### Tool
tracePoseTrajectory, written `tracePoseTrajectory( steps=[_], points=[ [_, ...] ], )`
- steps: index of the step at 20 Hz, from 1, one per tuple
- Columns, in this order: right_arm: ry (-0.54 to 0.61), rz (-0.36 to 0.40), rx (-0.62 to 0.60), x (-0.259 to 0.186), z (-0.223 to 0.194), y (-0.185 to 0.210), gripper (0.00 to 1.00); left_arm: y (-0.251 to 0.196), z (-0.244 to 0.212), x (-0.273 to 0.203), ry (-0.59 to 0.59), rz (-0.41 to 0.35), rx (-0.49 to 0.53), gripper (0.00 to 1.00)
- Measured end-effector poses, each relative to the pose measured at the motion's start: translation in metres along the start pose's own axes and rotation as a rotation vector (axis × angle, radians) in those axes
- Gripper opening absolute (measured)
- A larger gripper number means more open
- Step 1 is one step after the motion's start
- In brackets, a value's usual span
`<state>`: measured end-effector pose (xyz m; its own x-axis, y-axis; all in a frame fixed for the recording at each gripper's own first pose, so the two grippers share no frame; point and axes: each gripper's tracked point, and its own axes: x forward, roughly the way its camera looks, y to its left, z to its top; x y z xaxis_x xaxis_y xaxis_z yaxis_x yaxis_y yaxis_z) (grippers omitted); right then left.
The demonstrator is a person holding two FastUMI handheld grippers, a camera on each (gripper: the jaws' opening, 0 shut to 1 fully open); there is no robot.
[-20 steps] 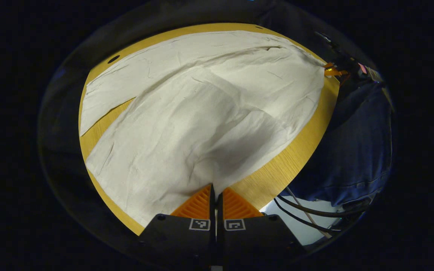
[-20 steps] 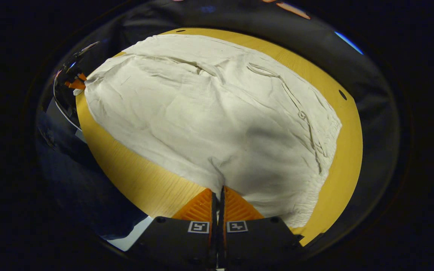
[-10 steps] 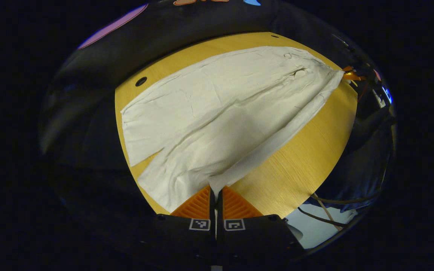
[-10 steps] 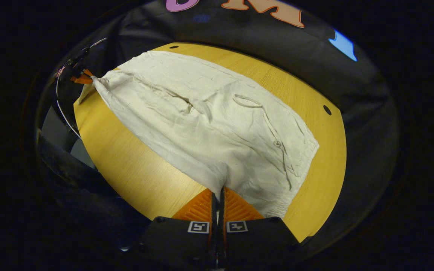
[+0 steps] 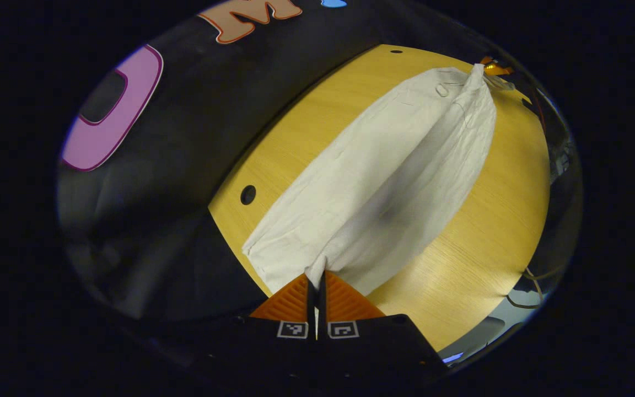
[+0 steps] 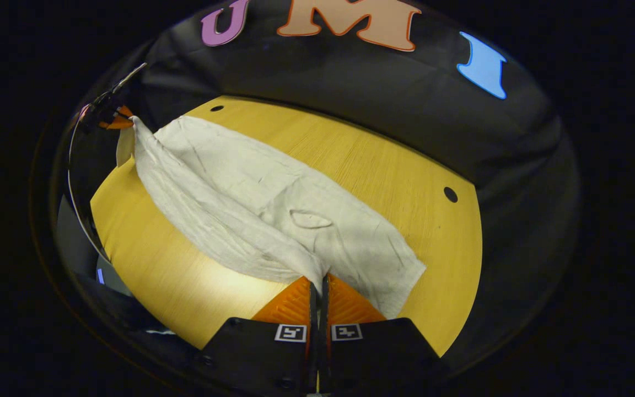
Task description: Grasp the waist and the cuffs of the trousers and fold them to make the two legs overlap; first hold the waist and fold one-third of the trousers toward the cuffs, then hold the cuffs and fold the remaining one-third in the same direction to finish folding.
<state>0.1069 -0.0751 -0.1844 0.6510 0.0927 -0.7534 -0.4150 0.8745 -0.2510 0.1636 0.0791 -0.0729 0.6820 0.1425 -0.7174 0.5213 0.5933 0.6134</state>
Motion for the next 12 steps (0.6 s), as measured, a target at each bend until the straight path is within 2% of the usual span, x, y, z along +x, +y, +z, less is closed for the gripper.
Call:
tracePoseTrajectory(
  steps=[4,8,10,12],
  points=[
    [-0.042,-0.034,0.044,0.044,0.024,-0.017,0.02,0.032,0.035,0.036,-0.041,0.106,-0.019,0.0],
    [-0.059,-0.067,0.062,0.093,0.031,-0.026,0.01,0.042,0.053,0.09,-0.042,0.154,-0.031,0.0],
    [-0.059,-0.077,0.071,0.113,0.031,-0.028,0.07,0.04,0.05,0.114,-0.029,0.165,-0.051,0.0],
    [-0.067,-0.081,0.116,0.127,0.034,-0.028,0.19,0.038,0.047,0.134,-0.032,0.164,-0.079,0.0]
  ],
)
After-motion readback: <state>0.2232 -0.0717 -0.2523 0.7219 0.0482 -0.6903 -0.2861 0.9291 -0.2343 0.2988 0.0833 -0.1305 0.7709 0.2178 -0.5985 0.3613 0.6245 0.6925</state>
